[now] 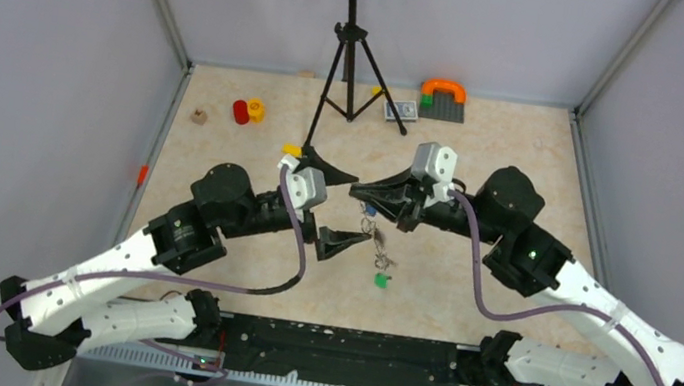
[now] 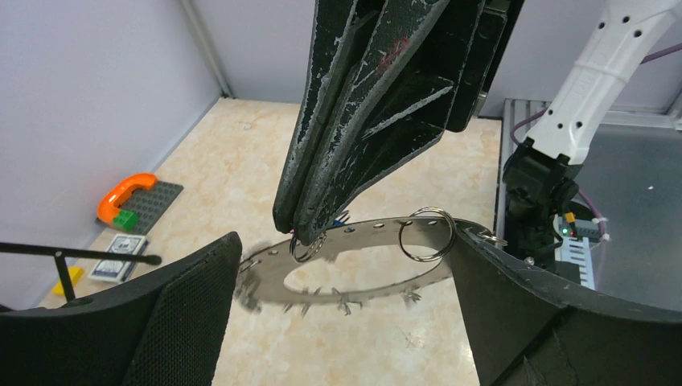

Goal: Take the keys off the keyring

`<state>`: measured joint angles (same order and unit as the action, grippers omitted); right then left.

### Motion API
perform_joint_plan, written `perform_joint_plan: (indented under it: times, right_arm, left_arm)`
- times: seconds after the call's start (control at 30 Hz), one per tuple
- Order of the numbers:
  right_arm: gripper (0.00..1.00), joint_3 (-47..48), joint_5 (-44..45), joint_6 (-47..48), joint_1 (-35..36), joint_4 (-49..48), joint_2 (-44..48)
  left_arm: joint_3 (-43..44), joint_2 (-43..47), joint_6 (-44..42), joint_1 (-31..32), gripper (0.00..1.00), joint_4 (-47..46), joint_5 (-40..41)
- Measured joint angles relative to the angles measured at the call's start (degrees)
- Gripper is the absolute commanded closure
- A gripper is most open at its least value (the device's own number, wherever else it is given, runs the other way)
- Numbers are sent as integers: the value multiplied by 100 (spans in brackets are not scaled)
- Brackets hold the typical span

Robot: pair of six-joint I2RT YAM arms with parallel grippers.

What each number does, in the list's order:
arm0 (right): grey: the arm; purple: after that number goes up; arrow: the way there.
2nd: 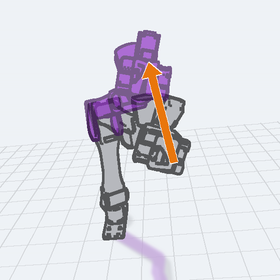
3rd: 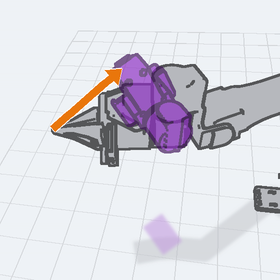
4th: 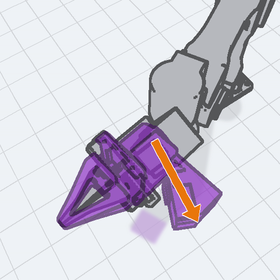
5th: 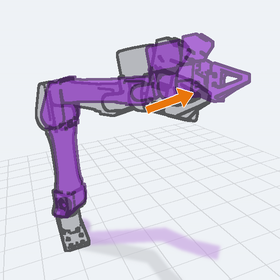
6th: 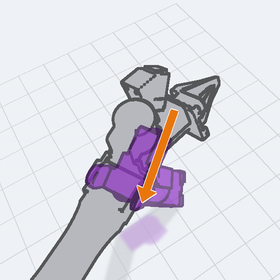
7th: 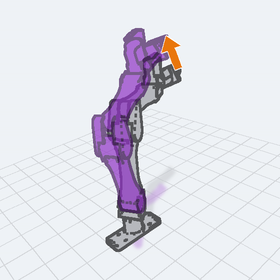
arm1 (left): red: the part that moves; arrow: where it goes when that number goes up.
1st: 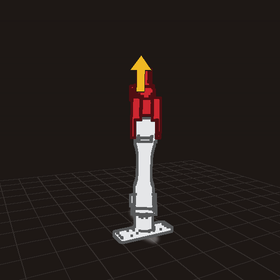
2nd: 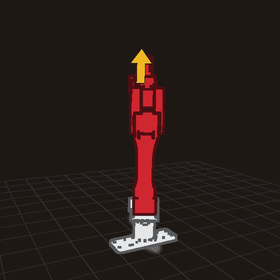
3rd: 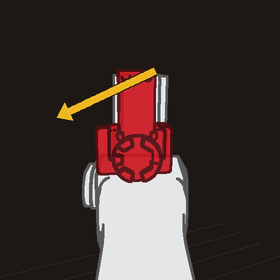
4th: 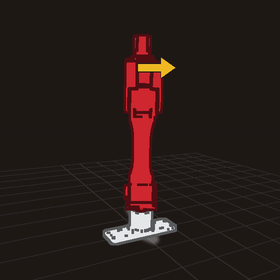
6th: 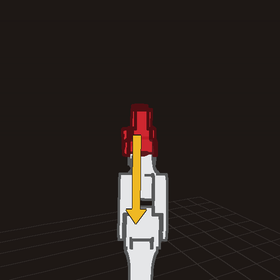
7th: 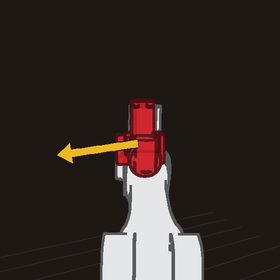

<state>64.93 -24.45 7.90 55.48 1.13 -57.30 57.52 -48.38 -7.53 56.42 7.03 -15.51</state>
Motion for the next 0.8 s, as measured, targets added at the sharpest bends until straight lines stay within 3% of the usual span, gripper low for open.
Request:
perform_joint_plan:
  times: [0.37, 0.8]
  right_arm:
    - [100, -127, -238, 179, 0, -216, 188]
    - [100, -505, -612, 737, 0, -195, 699]
  left_arm:
    - [-96, -26, 199, 0, 2, -361, -323]
    - [-96, 225, -81, 0, 2, 111, -702]
